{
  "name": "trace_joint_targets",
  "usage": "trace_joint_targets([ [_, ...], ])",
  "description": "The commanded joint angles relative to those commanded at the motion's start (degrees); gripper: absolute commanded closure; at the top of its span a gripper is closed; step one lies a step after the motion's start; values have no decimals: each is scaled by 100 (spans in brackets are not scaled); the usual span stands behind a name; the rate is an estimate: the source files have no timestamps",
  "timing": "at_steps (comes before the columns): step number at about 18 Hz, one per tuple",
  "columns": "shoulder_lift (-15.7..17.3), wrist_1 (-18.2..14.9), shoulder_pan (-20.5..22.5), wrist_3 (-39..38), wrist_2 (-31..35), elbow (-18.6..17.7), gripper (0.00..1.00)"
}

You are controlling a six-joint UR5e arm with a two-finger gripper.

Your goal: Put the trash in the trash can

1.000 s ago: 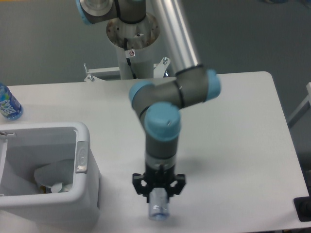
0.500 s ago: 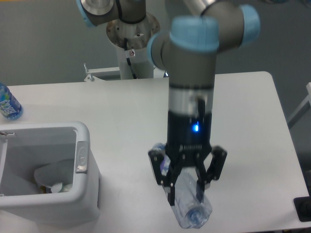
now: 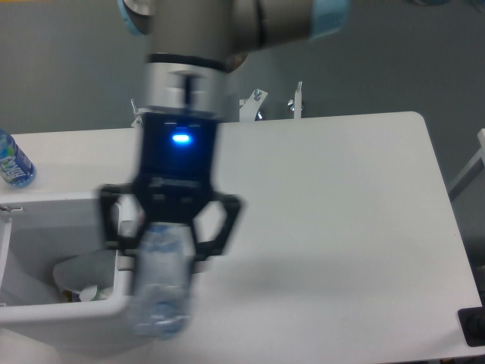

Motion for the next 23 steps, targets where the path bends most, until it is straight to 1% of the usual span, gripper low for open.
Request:
trace_joint_targets([
  [3, -35, 18, -281, 9, 0, -193, 37],
  [4, -27, 27, -325, 17, 0, -272, 19],
  [5, 8, 27, -335, 26, 0, -377, 0],
  [8, 262, 27, -379, 26, 0, -737, 0],
  [10, 342, 18, -326, 70, 0, -826, 0],
  [11, 351, 9, -187, 123, 0, -835, 0],
  [12, 386, 18, 41, 149, -26, -861, 0],
  [13, 430, 18, 139, 158, -26, -853, 0],
  [15, 396, 9, 253, 263, 43, -827, 0],
  [17, 369, -17, 595, 395, 149, -870, 0],
  [20, 351, -43, 1052, 579, 718, -932, 0],
  [21, 360, -61, 1211, 789, 947, -949, 0],
  [23, 369, -131, 1475, 1516, 1378, -1054, 0],
])
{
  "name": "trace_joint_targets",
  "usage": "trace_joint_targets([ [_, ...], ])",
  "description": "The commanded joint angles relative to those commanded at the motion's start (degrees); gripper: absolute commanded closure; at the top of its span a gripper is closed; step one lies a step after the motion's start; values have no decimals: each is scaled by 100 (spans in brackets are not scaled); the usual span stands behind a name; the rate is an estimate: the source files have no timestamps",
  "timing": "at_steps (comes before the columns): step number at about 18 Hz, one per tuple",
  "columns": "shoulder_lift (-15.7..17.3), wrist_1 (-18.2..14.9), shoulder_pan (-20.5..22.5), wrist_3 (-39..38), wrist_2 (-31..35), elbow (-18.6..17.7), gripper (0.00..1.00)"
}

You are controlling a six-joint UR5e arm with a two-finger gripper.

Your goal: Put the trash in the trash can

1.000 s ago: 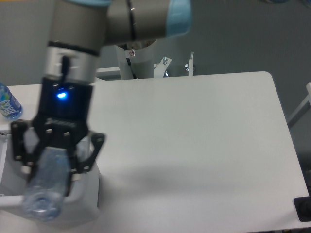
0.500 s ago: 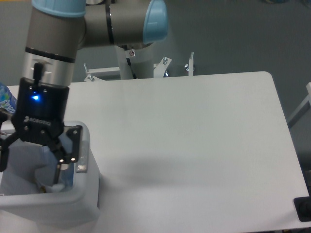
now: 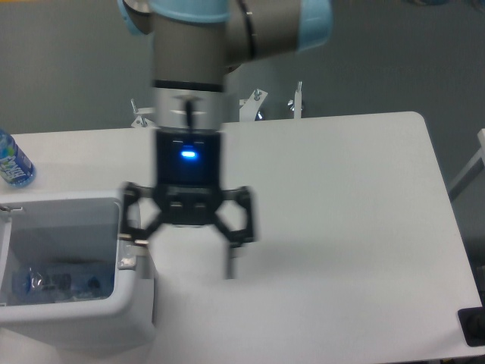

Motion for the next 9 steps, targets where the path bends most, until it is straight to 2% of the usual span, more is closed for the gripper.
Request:
trace_joint_targets([
  [3, 61, -447, 281, 1126, 668, -44, 0],
  [6, 166, -1159, 537, 2241, 767, -114, 0],
  [9, 237, -1424, 704, 3018, 968, -185, 0],
])
